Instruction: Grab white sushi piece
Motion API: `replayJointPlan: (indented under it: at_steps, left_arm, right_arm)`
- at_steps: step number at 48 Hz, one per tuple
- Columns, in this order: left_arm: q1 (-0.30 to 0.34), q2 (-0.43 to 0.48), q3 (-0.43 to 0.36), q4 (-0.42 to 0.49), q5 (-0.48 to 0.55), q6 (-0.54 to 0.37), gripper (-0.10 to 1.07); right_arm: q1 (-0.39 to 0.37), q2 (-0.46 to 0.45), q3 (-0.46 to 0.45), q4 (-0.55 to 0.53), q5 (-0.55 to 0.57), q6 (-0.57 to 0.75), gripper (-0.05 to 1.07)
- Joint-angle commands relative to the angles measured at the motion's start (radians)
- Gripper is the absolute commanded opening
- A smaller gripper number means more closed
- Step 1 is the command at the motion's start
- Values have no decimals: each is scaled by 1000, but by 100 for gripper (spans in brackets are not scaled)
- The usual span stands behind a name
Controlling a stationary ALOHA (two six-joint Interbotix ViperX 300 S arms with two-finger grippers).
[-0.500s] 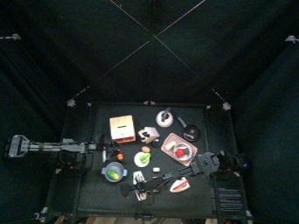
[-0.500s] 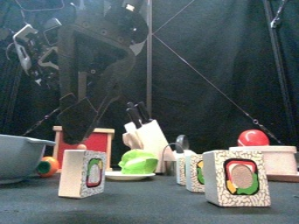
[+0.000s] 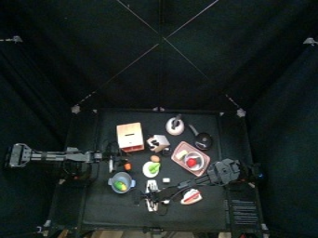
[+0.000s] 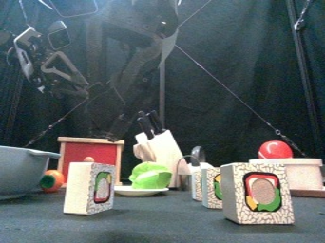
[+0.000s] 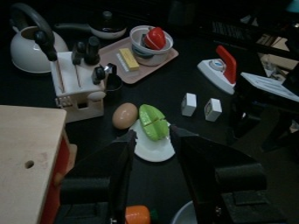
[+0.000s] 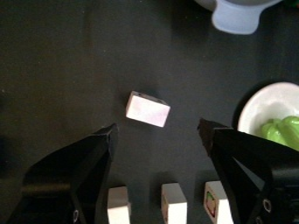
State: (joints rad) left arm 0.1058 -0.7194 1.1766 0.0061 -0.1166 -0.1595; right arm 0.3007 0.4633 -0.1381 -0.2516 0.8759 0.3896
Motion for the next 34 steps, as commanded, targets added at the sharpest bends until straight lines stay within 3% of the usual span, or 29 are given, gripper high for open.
replayJointPlan:
  at_steps: [1, 13, 34]
  left_arm:
    - [2, 2, -12, 0, -3, 2, 77]
    - [2, 2, -12, -3, -5, 2, 77]
    - [2, 2, -12, -3, -3, 2, 77]
  right_arm:
    - [-11, -84, 37, -6, -37, 43, 101]
    - [-25, -169, 164, -54, -120, 235, 101]
    - [-38, -265, 334, -138, -158, 554, 101]
